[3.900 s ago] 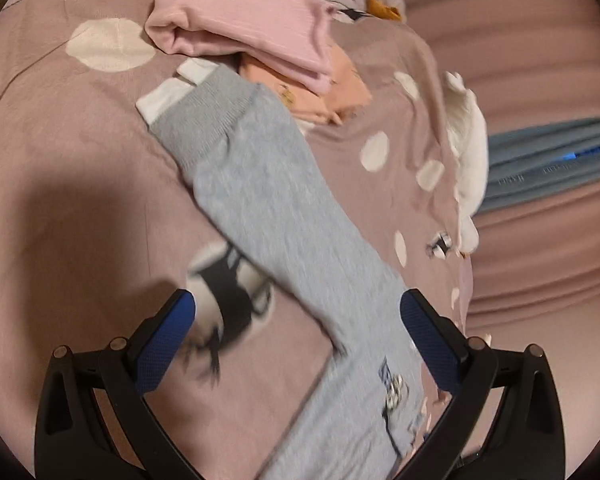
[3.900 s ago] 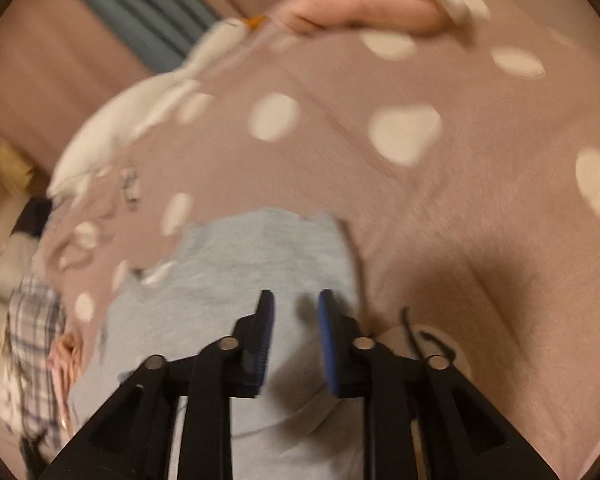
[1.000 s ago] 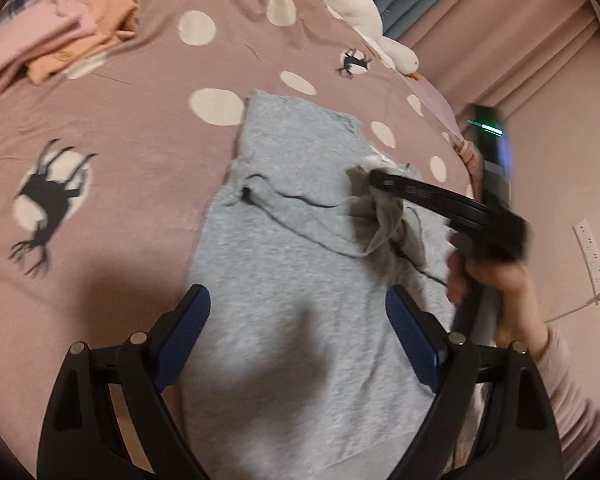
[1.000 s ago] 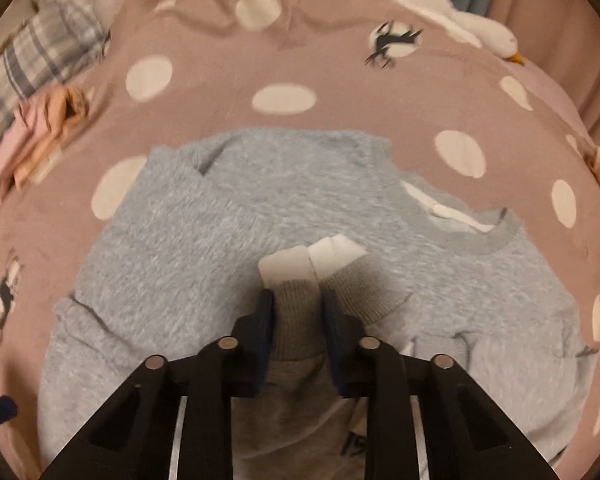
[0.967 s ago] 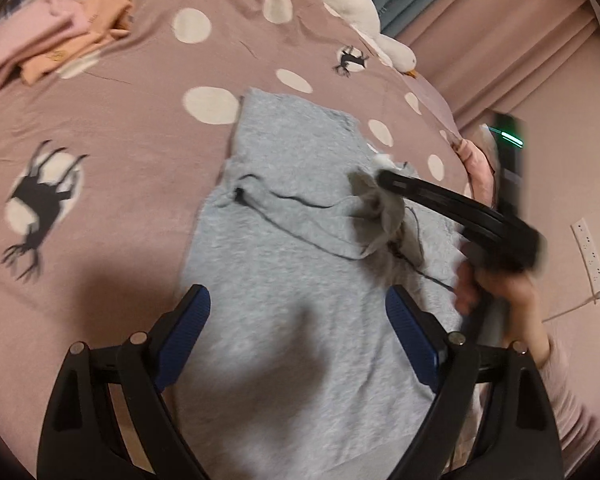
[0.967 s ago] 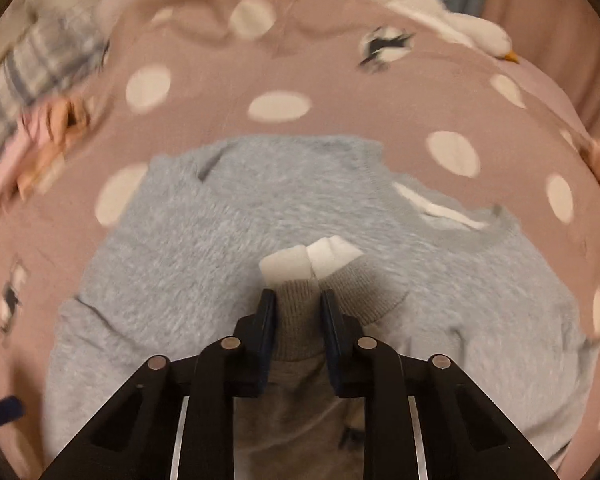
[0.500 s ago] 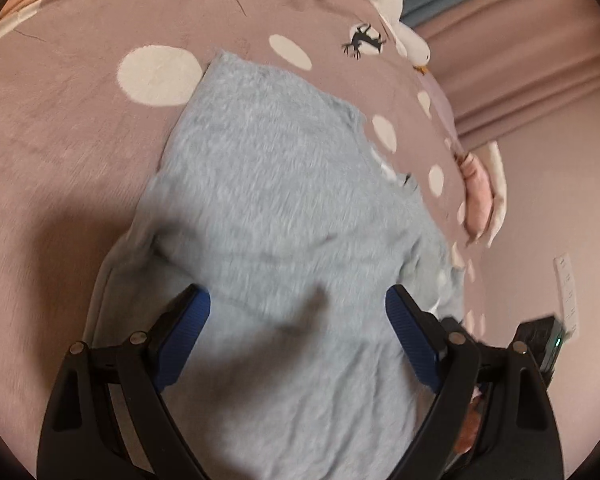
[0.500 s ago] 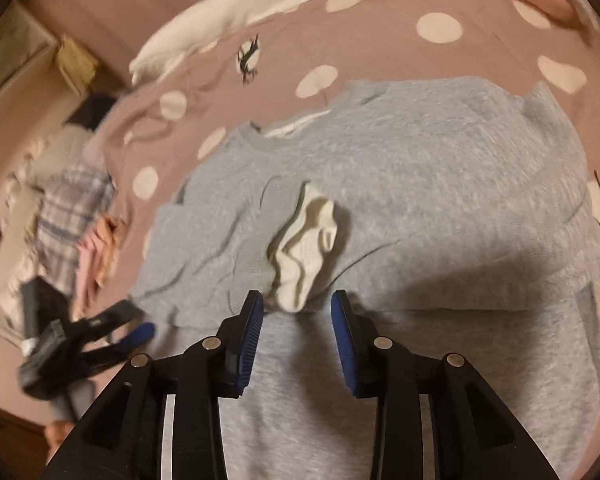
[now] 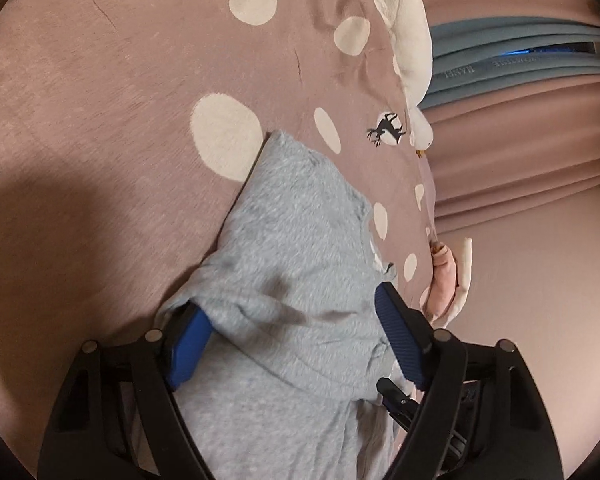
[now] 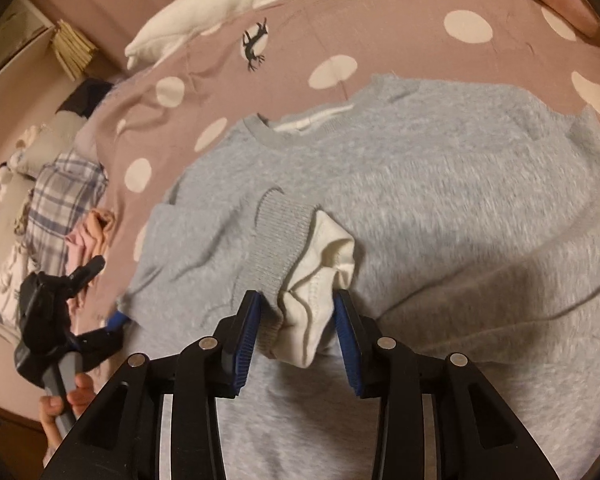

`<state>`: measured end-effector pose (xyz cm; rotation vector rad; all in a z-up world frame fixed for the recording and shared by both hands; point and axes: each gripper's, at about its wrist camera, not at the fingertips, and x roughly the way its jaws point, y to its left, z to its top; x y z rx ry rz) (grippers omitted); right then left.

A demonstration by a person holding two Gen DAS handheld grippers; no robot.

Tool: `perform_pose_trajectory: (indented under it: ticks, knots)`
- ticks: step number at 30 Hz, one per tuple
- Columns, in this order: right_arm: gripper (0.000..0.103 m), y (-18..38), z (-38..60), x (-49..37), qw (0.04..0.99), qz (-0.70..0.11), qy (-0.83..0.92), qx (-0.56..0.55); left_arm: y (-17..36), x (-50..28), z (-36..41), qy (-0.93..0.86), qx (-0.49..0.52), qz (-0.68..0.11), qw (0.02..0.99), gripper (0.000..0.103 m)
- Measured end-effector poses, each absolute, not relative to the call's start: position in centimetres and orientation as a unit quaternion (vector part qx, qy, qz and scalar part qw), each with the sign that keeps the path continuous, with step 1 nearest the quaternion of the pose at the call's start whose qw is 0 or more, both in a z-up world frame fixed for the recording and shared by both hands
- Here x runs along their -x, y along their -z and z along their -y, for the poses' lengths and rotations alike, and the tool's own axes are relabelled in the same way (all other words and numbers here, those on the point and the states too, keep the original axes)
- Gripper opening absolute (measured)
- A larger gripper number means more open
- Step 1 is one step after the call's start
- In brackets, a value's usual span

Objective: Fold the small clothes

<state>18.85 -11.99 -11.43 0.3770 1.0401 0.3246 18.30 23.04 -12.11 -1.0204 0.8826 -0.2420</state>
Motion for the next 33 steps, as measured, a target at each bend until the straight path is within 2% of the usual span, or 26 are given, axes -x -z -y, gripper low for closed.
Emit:
perform_pose_trajectory:
  ticks: [4,8,11,15,20,24,26,28,30,33]
  knots:
    - [0.038,9.9,12.7,-17.6,0.845,-0.496,-0.142,-0.139,9.9,-17.1,-21.9,0.106,0.363,-0.455,0.806,0.081]
    - [0.038,7.1,13.4,-16.2,0.888,-0.427,-0.146,-0.082,6.9,-16.0,-21.3,0.126,0.323,-0.427,0.835,0.081]
    - [0.038,6.5,12.0,-16.5,0.891,-0.408,-0.186,-0.068,5.9,-17.6,-19.8,0.137,0.308,-0.417,0.844,0.081]
    - [0.032,7.6,9.1,-17.6,0.884,-0.412,-0.214,-0.048,8.0,-21.1,-16.9,0.133,0.283,-0.449,0.837,0.078]
    - [0.024,10.2,7.5,-17.5,0.870,-0.457,-0.184,0.012,11.6,-23.3,-15.4,0.082,0.232,-0.495,0.833,0.065]
    - [0.024,10.1,8.2,-16.7,0.859,-0.477,-0.183,0.026,11.0,-23.0,-15.8,0.088,0.233,-0.495,0.833,0.067]
    - [0.024,9.2,9.6,-15.6,0.862,-0.471,-0.189,0.008,10.1,-22.0,-16.3,0.099,0.238,-0.492,0.831,0.074]
    - [0.028,8.3,11.6,-13.9,0.865,-0.460,-0.197,-0.016,9.0,-20.0,-17.1,0.109,0.236,-0.482,0.836,0.087]
    - [0.047,7.9,13.7,-12.5,0.866,-0.460,-0.190,-0.041,8.3,-18.0,-17.8,0.112,0.238,-0.474,0.841,0.089]
    - [0.052,7.4,17.7,-10.2,0.871,-0.458,-0.162,-0.069,8.0,-14.6,-19.1,0.114,0.247,-0.471,0.839,0.089]
